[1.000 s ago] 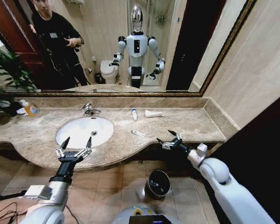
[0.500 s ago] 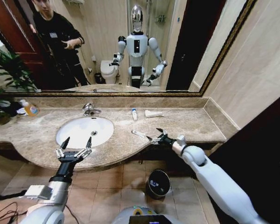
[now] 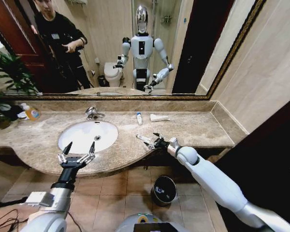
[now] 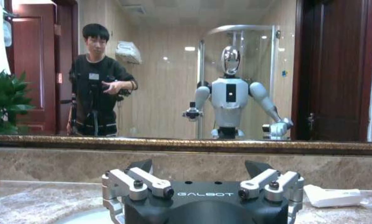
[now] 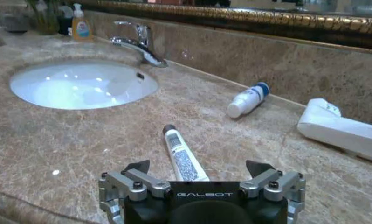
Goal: Pick up the trash from the sink and place it in the trash bin.
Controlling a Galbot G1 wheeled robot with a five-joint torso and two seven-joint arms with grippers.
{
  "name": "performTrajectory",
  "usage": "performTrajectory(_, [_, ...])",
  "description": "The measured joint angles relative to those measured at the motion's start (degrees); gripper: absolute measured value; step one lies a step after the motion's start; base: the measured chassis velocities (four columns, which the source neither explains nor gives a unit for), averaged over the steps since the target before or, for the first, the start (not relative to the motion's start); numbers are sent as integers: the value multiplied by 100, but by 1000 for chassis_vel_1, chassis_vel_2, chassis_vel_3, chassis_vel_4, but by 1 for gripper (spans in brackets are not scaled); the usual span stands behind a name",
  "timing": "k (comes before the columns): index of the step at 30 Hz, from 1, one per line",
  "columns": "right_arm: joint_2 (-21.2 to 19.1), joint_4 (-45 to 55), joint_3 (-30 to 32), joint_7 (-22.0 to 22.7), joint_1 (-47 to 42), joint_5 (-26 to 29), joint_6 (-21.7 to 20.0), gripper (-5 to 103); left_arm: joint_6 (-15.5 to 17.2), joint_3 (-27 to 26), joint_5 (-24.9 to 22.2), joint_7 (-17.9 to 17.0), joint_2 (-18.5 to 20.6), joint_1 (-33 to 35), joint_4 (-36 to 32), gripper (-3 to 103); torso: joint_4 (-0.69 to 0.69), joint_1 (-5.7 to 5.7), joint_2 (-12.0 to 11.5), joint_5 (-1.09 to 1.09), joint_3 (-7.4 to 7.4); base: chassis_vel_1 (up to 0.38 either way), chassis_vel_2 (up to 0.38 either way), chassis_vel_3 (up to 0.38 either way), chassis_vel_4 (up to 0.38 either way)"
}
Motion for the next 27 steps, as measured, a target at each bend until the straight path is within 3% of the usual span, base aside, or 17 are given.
performTrajectory(12, [334, -372, -529, 433, 551, 430, -288, 102, 0, 0, 0, 0, 0, 0, 0, 100, 1, 0, 0, 0, 0, 0, 0, 0, 0])
performTrajectory(17, [480, -495, -685, 561, 689, 511, -356, 89, 0, 0, 0, 0, 0, 0, 0, 100, 1, 0, 0, 0, 0, 0, 0, 0, 0])
performTrajectory(27, [575, -623, -794, 566, 830, 509, -354, 82, 0, 0, 0, 0, 0, 0, 0, 100, 0, 0, 0, 1, 0, 0, 0, 0, 0])
